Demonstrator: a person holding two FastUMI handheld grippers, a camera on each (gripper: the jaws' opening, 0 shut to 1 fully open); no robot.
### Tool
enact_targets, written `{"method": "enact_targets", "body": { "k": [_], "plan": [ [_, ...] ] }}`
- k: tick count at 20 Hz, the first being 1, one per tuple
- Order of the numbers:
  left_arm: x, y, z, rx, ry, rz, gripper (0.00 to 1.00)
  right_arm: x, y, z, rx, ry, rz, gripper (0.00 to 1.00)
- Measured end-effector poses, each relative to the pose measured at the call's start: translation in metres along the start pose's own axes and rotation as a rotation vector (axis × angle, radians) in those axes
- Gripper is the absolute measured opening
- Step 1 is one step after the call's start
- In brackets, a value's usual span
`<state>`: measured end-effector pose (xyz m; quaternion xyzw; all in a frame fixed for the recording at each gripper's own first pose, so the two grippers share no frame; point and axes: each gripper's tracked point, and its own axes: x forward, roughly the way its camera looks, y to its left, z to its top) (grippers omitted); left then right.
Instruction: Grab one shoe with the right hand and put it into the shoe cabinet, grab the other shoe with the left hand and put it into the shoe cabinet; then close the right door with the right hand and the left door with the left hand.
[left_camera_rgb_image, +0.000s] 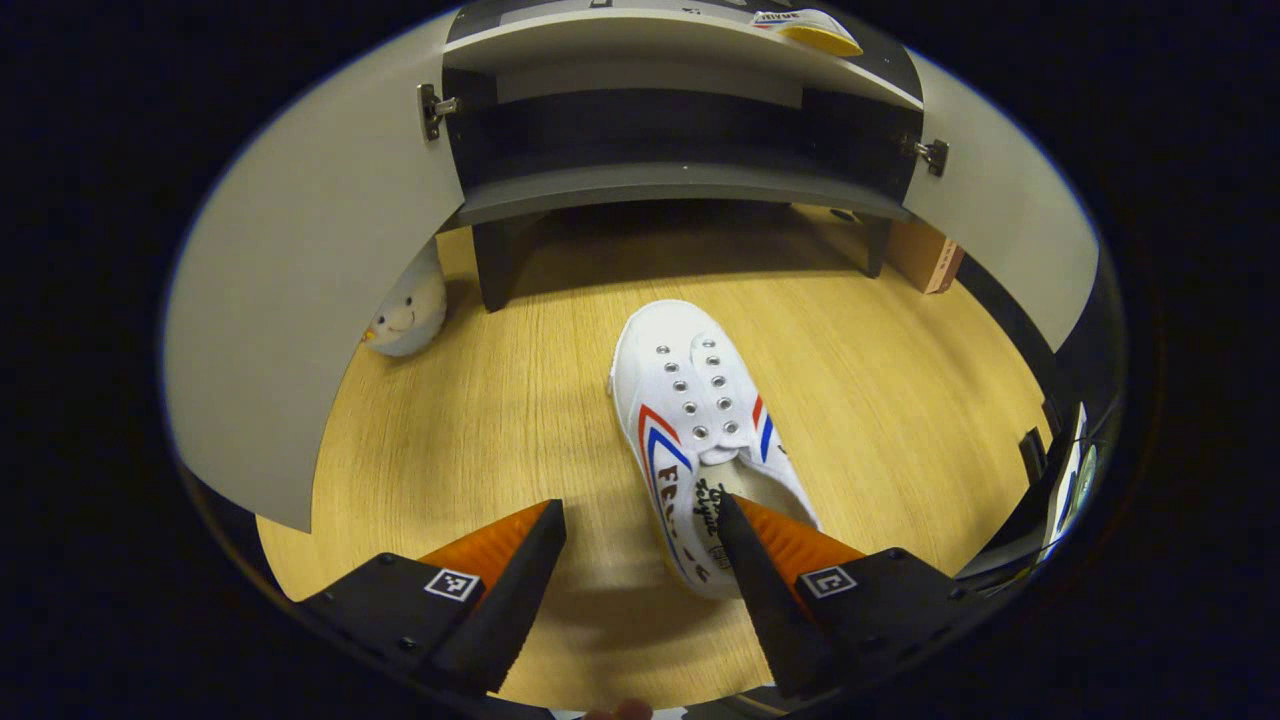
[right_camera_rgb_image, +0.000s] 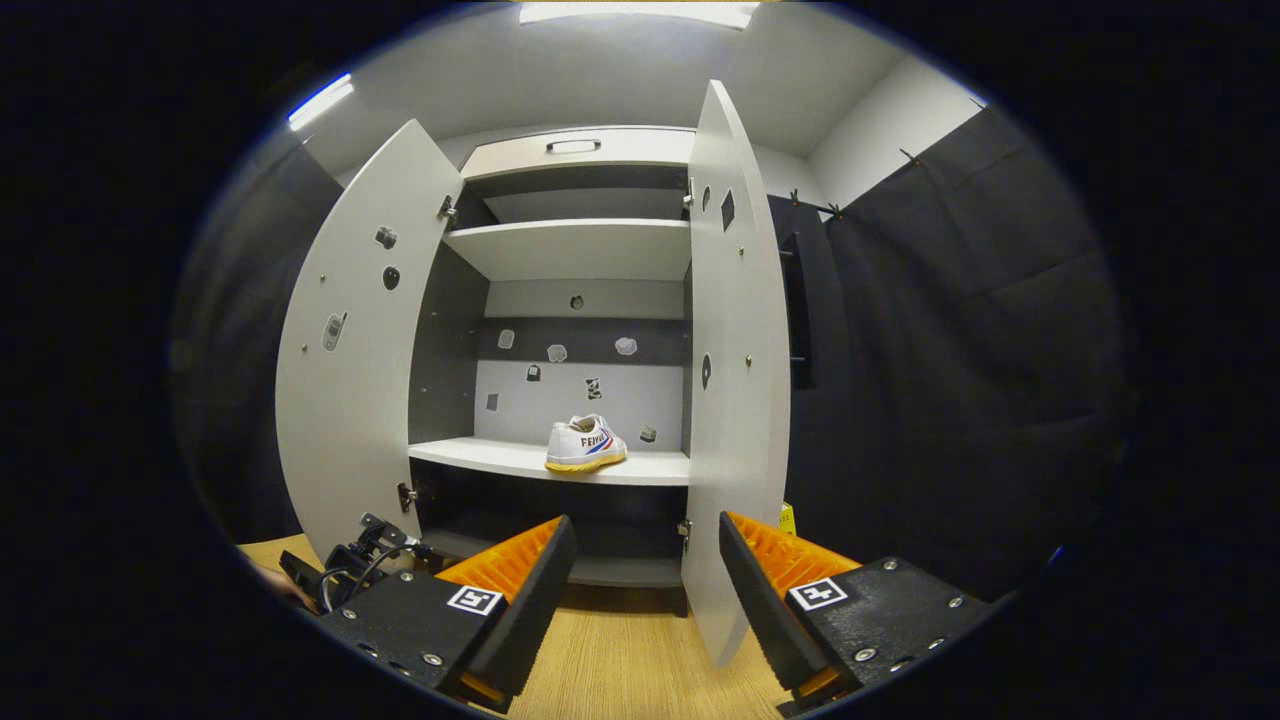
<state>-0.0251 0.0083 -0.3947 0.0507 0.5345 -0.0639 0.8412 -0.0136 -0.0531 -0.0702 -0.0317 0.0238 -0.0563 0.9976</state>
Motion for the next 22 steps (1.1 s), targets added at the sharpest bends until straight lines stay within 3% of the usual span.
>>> {"method": "enact_targets", "body": {
  "k": [4,9,12,16,17,19,20,22],
  "plan": [
    [0.018,0.01,0.003,0.045,-0.007,0.038,1.0,0.005,-0.003,0.001,0.002,0.002,-0.006,0.89],
    [0.036,0.006,0.031,0.032,-0.226,0.009,1.0,0.013,0.001,-0.003,0.007,0.015,-0.001,0.89],
    [0.047,0.011,0.04,-0.032,-0.33,0.003,0.99,0.017,0.002,-0.006,0.004,0.026,0.002,0.89],
    [0.051,0.003,0.039,-0.187,-0.367,-0.089,0.99,0.019,0.005,-0.007,-0.002,0.034,0.011,0.89],
    [0.05,-0.004,0.041,-0.192,-0.37,-0.103,0.83,0.021,0.007,-0.006,-0.001,0.034,0.014,0.89],
    [0.051,-0.002,0.045,-0.137,-0.387,-0.058,0.54,0.021,0.009,-0.007,0.0,0.039,0.016,0.89],
    [0.052,-0.001,0.047,-0.14,-0.392,-0.037,0.48,0.02,0.011,-0.007,0.003,0.039,0.018,0.89],
    [0.054,0.005,0.048,-0.18,-0.392,0.004,0.23,0.02,0.013,-0.007,0.004,0.038,0.023,0.89]
  ]
}}
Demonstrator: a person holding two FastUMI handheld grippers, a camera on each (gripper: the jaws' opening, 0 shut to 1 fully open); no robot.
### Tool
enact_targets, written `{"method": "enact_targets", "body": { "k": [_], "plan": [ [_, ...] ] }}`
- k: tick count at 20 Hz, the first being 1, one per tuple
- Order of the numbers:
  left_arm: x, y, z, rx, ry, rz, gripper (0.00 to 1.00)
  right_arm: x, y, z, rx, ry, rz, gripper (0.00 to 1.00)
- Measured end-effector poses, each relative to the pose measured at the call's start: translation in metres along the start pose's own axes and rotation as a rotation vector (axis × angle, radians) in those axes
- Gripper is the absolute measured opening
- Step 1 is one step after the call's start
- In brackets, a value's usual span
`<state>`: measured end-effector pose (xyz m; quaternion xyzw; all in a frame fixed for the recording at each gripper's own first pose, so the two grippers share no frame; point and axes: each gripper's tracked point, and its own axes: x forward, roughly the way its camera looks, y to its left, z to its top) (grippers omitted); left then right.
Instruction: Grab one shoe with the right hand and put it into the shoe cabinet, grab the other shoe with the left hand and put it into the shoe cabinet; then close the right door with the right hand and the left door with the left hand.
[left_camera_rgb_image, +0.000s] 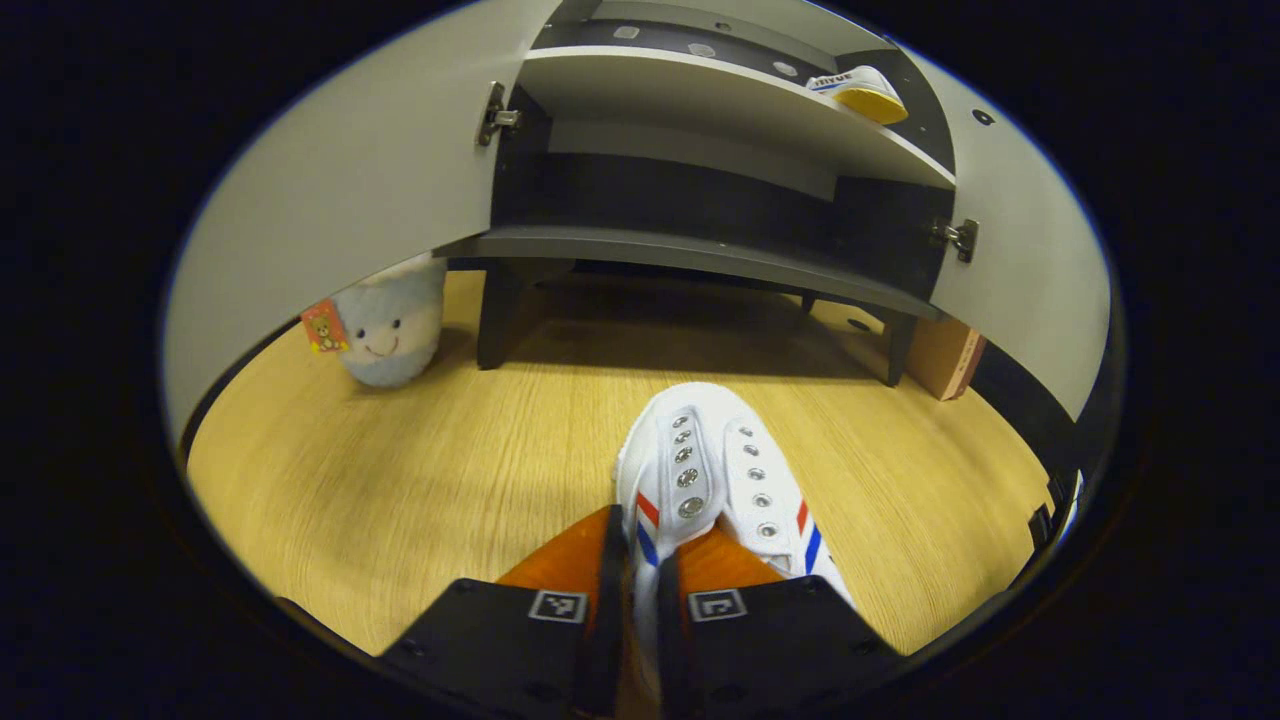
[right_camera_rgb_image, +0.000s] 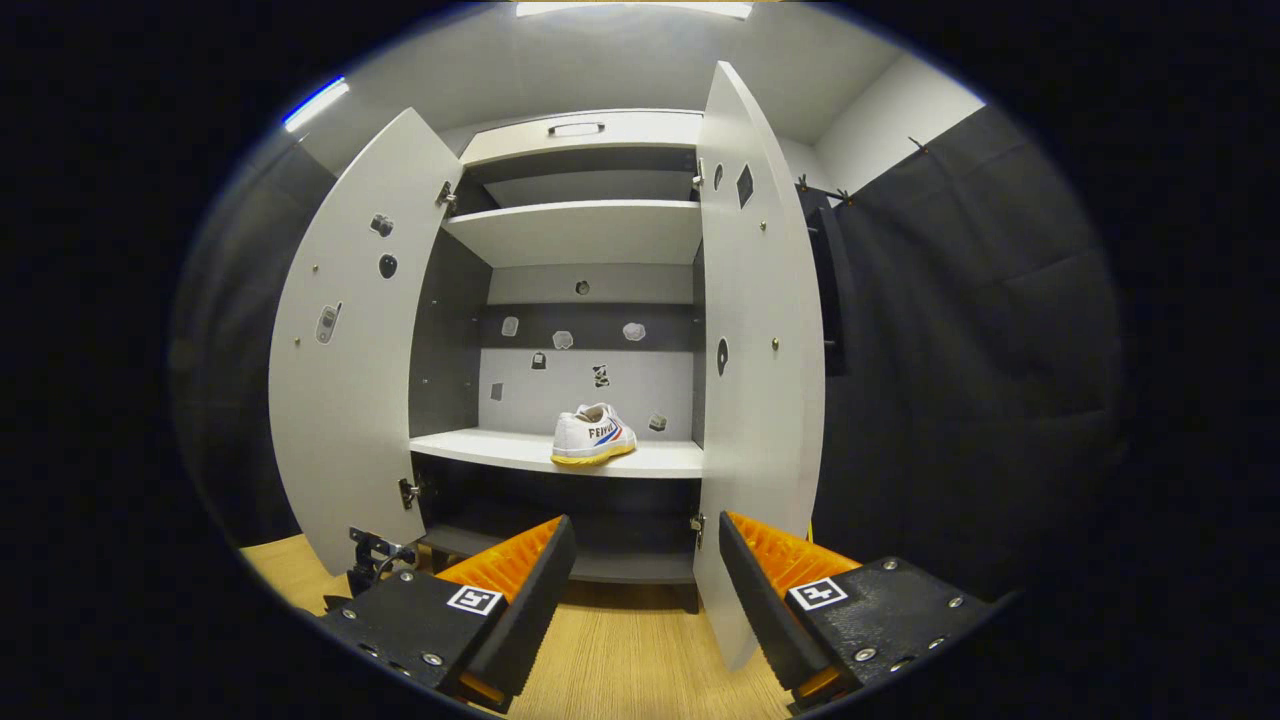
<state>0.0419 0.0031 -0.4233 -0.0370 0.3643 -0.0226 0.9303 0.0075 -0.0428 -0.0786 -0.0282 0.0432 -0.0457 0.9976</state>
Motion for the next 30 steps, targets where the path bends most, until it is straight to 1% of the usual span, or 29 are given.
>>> {"method": "enact_targets", "body": {
  "k": [1,3,5,6,8,10,11,12,14,16,18,20,22,24,26,30],
  "plan": [
    [-0.003,0.0,0.0,-0.005,0.01,0.006,0.13,-0.001,0.001,0.0,0.0,0.0,0.003,0.89],
    [-0.007,0.002,0.002,0.01,0.019,0.03,0.09,-0.002,0.005,0.002,-0.001,-0.004,0.012,0.89],
    [-0.031,-0.001,0.024,0.047,-0.034,0.045,0.07,-0.002,0.006,0.005,-0.006,-0.012,0.016,0.89],
    [-0.048,-0.005,0.038,0.046,-0.077,0.045,0.07,-0.002,0.006,0.008,-0.006,-0.022,0.016,0.89],
    [-0.093,-0.018,0.067,-0.024,-0.13,0.047,0.07,0.0,0.006,0.011,-0.004,-0.036,0.011,0.89],
    [-0.131,-0.032,0.104,-0.127,-0.176,0.039,0.07,0.001,0.006,0.012,0.006,-0.043,0.009,0.89],
    [-0.145,-0.04,0.129,-0.159,-0.205,0.025,0.07,0.002,0.007,0.012,0.013,-0.045,0.011,0.89],
    [-0.157,-0.045,0.158,-0.17,-0.24,0.016,0.07,0.002,0.007,0.012,0.019,-0.046,0.015,0.89],
    [-0.173,-0.051,0.21,-0.18,-0.306,0.022,0.07,0.002,0.009,0.013,0.023,-0.05,0.023,0.89],
    [-0.179,-0.058,0.251,-0.2,-0.353,0.008,0.07,0.0,0.007,0.016,0.026,-0.059,0.023,0.89],
    [-0.165,-0.061,0.289,-0.203,-0.386,0.011,0.07,-0.003,0.007,0.018,0.034,-0.064,0.03,0.89],
    [-0.145,-0.057,0.333,-0.187,-0.416,0.051,0.07,-0.006,0.004,0.019,0.032,-0.066,0.028,0.89],
    [-0.119,-0.055,0.368,-0.193,-0.414,0.07,0.07,-0.008,0.001,0.02,0.026,-0.064,0.025,0.89],
    [-0.083,-0.056,0.391,-0.19,-0.376,0.081,0.07,-0.009,-0.002,0.02,0.017,-0.059,0.021,0.89],
    [-0.05,-0.056,0.408,-0.163,-0.341,0.11,0.07,-0.01,-0.003,0.021,0.011,-0.053,0.014,0.89],
    [0.008,-0.052,0.414,-0.158,-0.234,0.156,0.07,-0.013,-0.007,0.017,0.012,-0.038,0.001,0.89]
  ]
}}
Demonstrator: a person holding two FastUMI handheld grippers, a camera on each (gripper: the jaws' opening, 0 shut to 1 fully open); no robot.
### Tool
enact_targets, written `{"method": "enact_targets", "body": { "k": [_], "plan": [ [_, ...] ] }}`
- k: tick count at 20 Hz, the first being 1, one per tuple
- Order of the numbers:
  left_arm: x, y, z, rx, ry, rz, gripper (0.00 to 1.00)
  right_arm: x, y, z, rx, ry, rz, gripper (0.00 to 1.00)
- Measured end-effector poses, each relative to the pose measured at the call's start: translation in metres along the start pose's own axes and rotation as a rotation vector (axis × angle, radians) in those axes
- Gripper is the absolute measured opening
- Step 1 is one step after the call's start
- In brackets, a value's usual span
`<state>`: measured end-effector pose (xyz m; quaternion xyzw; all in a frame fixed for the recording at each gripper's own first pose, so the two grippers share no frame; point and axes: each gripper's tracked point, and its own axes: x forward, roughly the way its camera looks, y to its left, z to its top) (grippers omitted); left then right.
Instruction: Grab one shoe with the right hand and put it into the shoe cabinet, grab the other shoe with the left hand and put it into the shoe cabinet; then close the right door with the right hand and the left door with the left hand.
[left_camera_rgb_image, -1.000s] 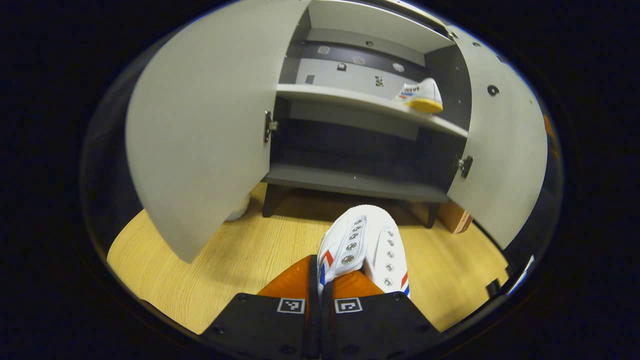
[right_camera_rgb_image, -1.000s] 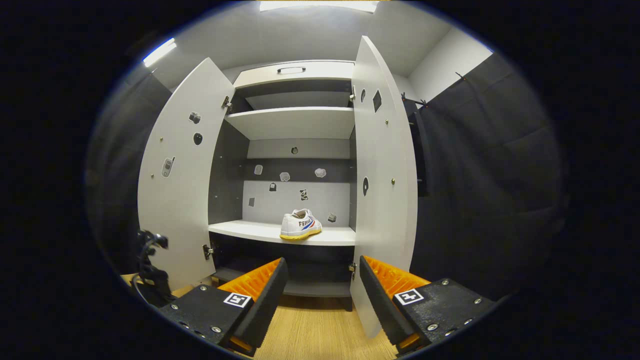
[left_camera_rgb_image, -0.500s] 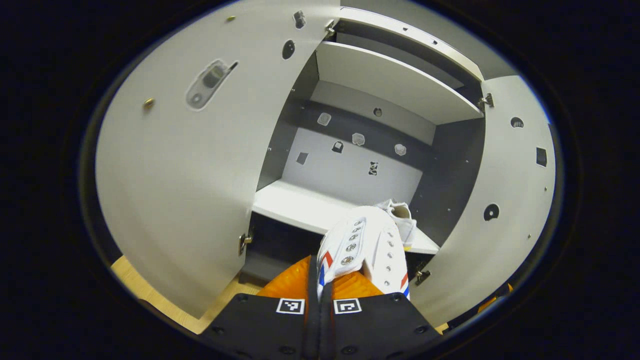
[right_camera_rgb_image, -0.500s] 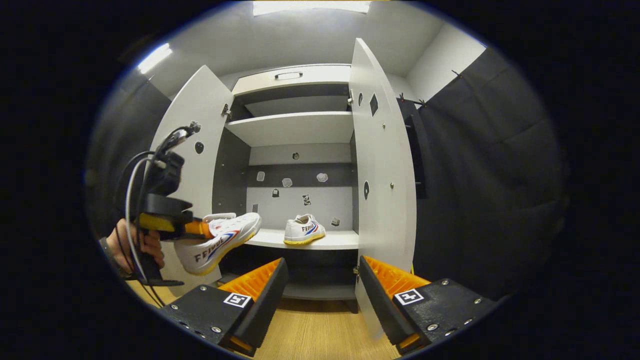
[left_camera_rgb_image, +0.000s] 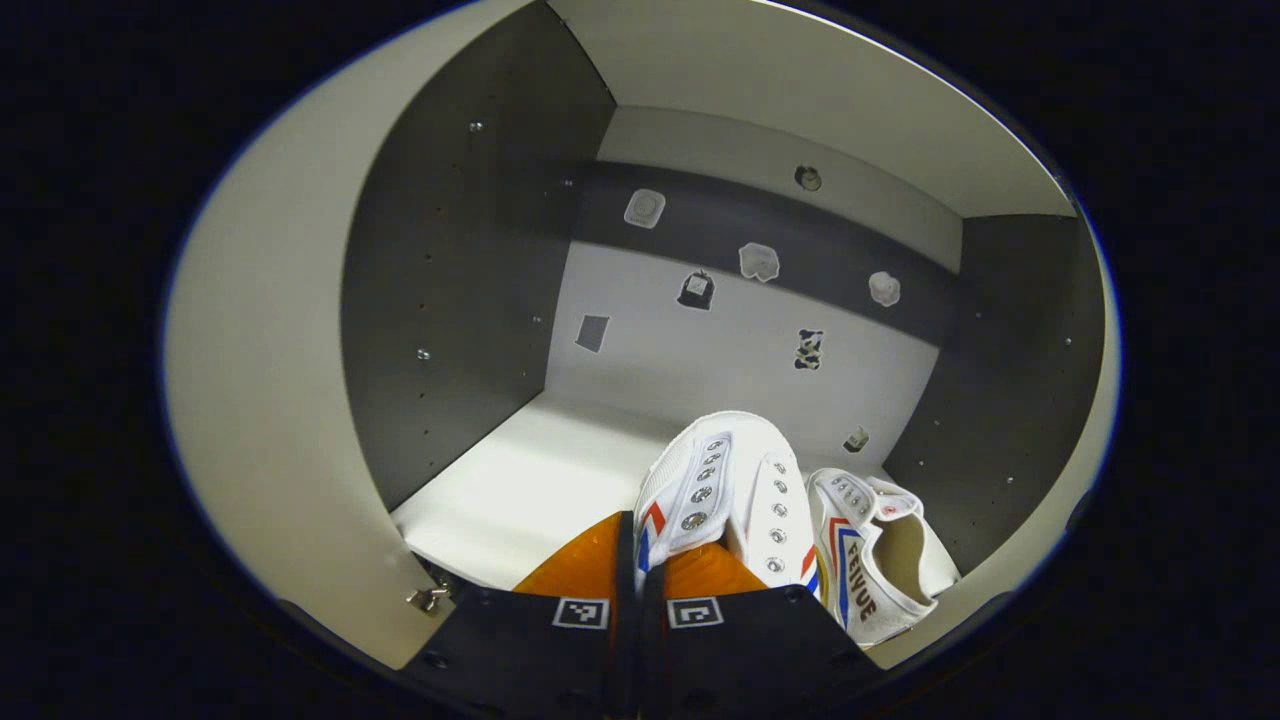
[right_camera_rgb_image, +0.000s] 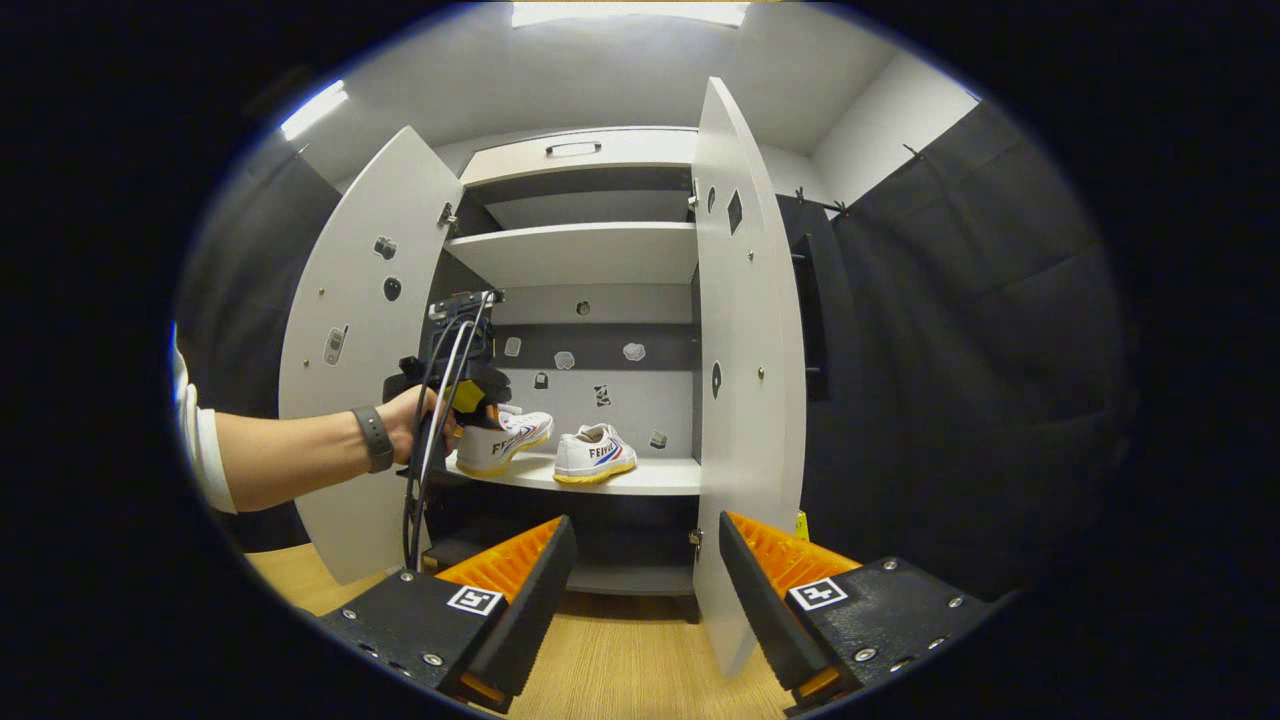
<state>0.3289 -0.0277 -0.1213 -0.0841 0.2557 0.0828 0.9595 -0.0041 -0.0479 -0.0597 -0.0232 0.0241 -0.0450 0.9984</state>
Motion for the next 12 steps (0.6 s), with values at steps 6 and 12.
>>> {"method": "enact_targets", "body": {
  "k": [6,12],
  "plan": [
    [0.037,0.005,-0.014,0.087,0.078,0.062,0.07,0.006,-0.008,-0.007,0.01,0.02,-0.016,0.89],
    [0.04,0.002,-0.018,0.165,0.133,0.05,0.08,0.01,-0.004,-0.013,0.037,0.031,-0.005,0.88]
  ]
}}
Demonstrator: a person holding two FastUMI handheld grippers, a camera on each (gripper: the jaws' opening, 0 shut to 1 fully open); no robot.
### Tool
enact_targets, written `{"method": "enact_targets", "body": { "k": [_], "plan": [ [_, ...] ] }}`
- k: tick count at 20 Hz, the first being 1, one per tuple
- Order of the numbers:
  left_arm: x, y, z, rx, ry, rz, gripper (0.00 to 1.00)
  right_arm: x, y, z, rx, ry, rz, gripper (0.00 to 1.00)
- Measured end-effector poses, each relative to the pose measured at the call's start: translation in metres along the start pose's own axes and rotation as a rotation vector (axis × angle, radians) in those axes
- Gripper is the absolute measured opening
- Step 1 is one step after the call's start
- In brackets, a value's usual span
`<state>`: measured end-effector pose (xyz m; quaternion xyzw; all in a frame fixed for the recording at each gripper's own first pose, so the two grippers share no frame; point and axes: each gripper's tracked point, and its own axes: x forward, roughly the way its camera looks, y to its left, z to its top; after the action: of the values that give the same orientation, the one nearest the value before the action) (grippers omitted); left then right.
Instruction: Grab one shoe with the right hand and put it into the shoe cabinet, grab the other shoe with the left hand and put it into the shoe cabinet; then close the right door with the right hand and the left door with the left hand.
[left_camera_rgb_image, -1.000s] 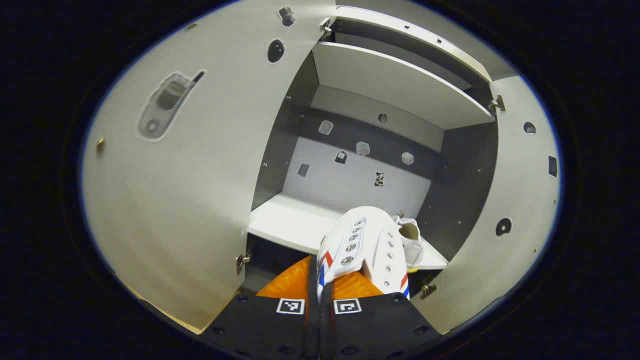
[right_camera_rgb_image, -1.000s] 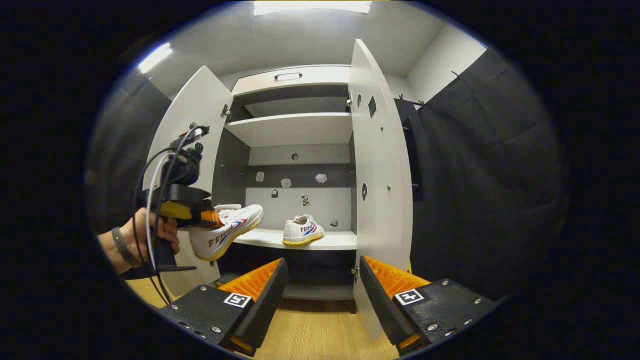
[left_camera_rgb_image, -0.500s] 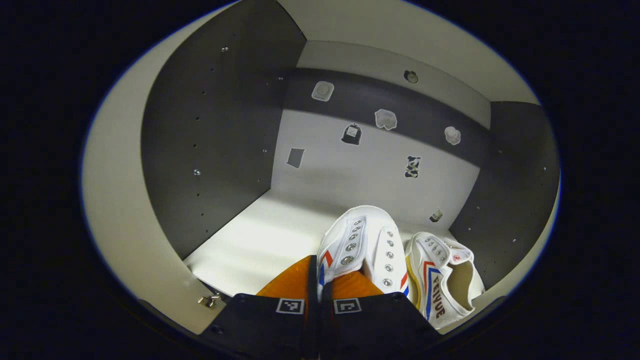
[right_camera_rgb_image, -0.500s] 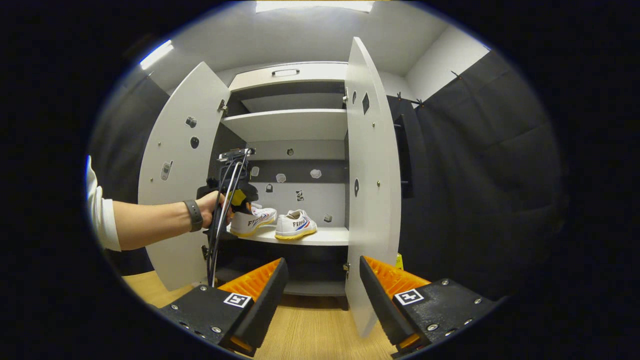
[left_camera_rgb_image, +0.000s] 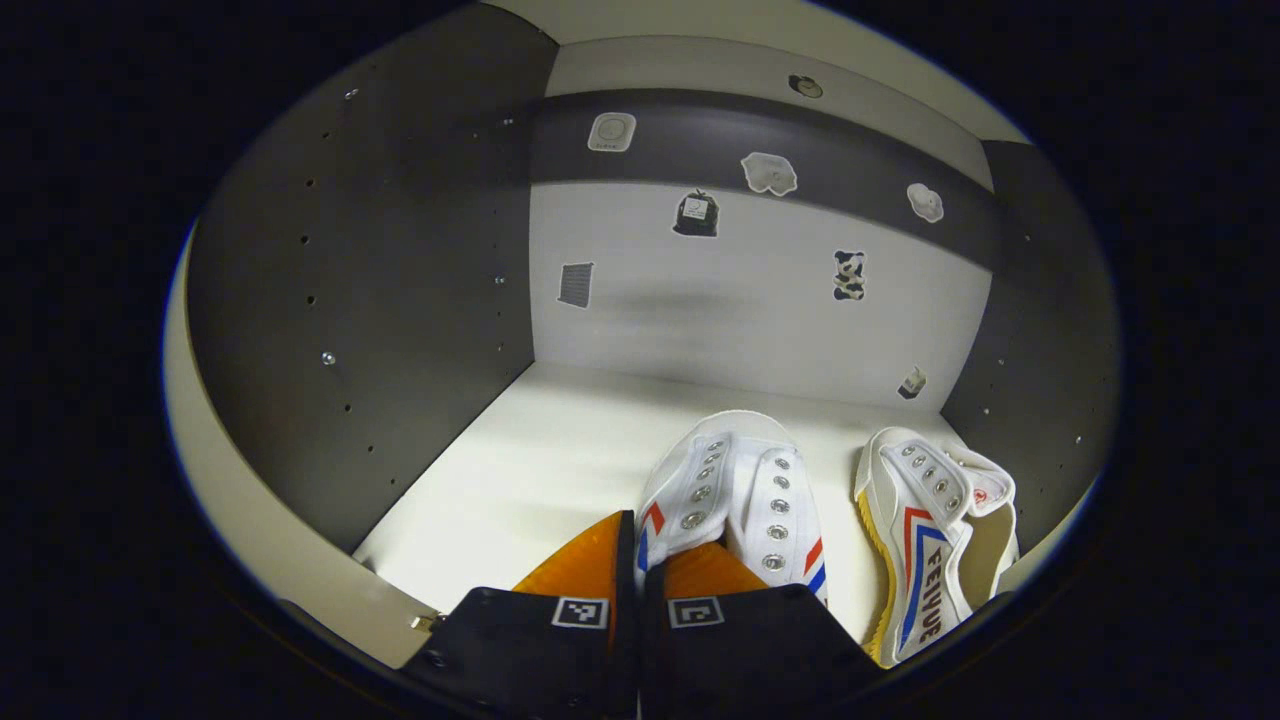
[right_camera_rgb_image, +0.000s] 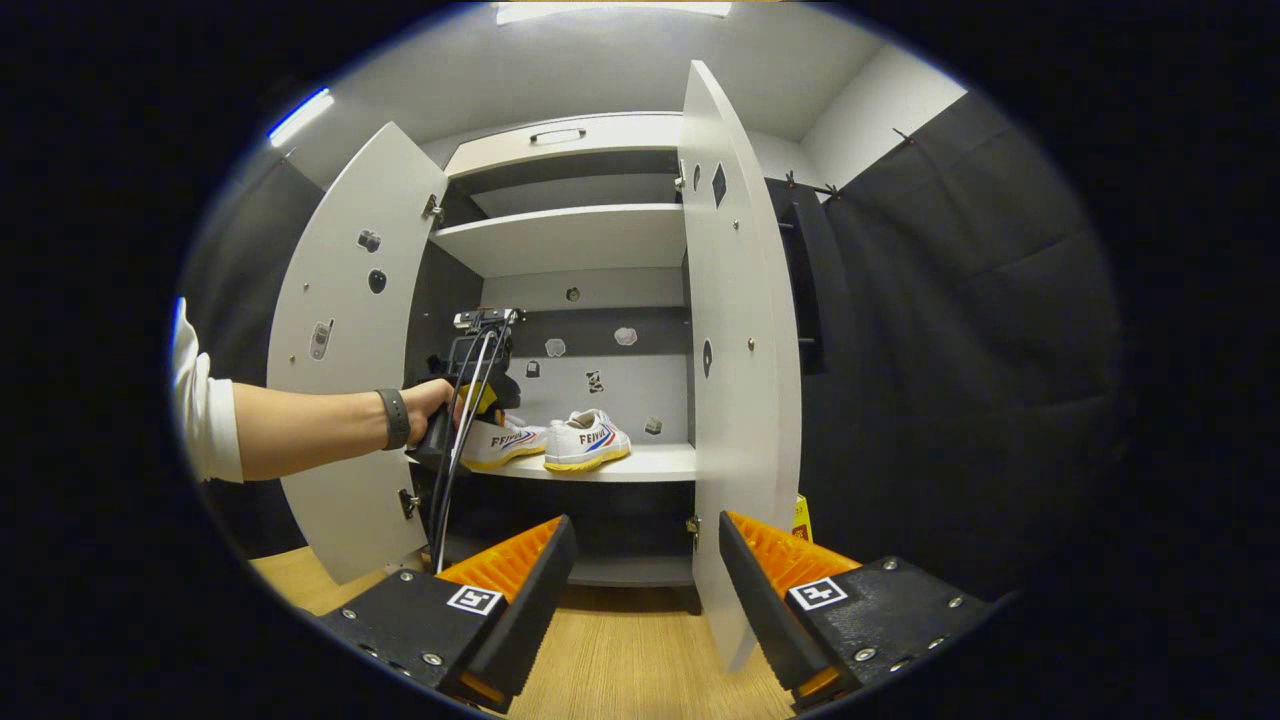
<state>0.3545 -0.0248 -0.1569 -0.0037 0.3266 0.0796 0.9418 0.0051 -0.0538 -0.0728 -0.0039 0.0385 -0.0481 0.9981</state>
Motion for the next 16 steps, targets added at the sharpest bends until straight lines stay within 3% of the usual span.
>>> {"method": "enact_targets", "body": {
  "k": [6,7,12,13,16],
  "plan": [
    [-0.004,-0.004,-0.001,0.003,0.04,-0.025,0.1,0.0,0.0,0.002,0.007,-0.009,0.003,0.89],
    [-0.006,-0.005,0.0,0.005,0.039,-0.026,0.18,0.0,-0.001,0.003,0.007,-0.01,0.001,0.89],
    [-0.023,-0.005,0.005,0.018,0.032,-0.049,0.38,0.0,-0.001,0.004,0.013,-0.01,0.002,0.89],
    [-0.029,-0.006,0.008,0.022,0.02,-0.052,0.48,-0.001,-0.001,0.005,0.015,-0.011,0.003,0.89],
    [-0.051,-0.003,0.014,0.045,0.0,-0.062,0.59,-0.001,0.003,0.006,0.025,-0.012,0.014,0.89]
  ]
}}
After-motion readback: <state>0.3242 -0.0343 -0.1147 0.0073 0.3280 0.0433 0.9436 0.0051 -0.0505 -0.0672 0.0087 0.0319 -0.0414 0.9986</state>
